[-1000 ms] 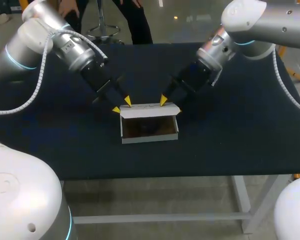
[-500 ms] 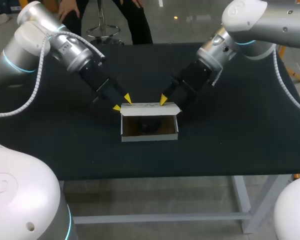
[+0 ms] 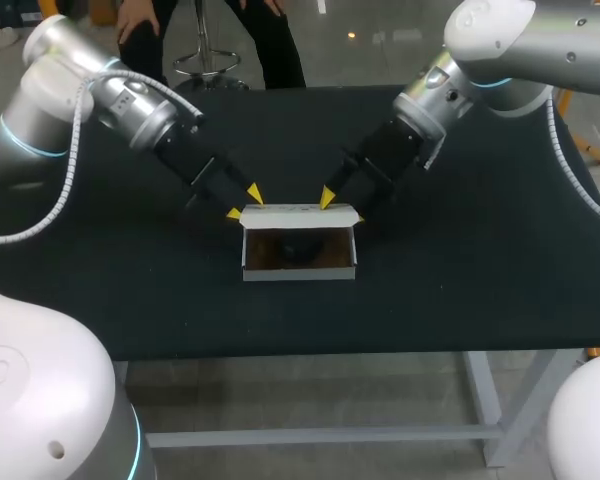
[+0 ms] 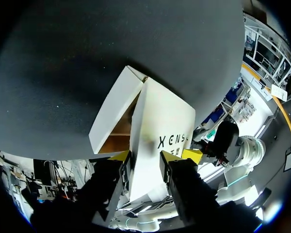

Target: Assemble the packaging by folding the flat box into shape, placing the metal phone stand inside, and closing the box properly

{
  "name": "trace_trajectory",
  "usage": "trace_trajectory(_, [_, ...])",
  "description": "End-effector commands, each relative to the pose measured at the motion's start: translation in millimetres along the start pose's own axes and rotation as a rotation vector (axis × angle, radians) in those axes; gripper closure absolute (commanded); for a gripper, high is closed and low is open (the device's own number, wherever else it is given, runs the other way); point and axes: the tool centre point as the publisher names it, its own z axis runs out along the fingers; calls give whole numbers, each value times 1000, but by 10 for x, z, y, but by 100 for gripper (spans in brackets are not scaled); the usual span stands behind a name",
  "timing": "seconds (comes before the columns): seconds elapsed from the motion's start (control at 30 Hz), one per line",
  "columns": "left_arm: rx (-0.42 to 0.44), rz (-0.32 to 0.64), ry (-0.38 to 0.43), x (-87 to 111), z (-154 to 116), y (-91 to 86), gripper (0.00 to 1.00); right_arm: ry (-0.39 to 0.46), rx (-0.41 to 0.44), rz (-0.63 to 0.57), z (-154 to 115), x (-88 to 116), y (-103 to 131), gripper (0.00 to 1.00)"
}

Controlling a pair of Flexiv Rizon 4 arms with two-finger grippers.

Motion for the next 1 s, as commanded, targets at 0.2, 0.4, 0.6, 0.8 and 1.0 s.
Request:
trace_trajectory(0.2, [16, -11, 16, -7, 73, 0, 61, 0, 13, -1, 37, 30, 24, 43])
trace_trajectory(0.4, [23, -16, 29, -50, 80, -20, 63, 0, 17, -2, 50, 11, 18, 42])
trace_trajectory(0.6, [34, -14, 41, -78, 78, -11, 63, -2, 16, -3, 51, -1, 9, 42])
trace_trajectory(0.8, [44, -15, 52, -102, 81, -5, 64, -1, 18, -3, 63, -32, 12, 43])
trace_trajectory(1.0, [43, 1, 82, -93, 106, 2, 64, 2, 23, -1, 70, -41, 19, 42])
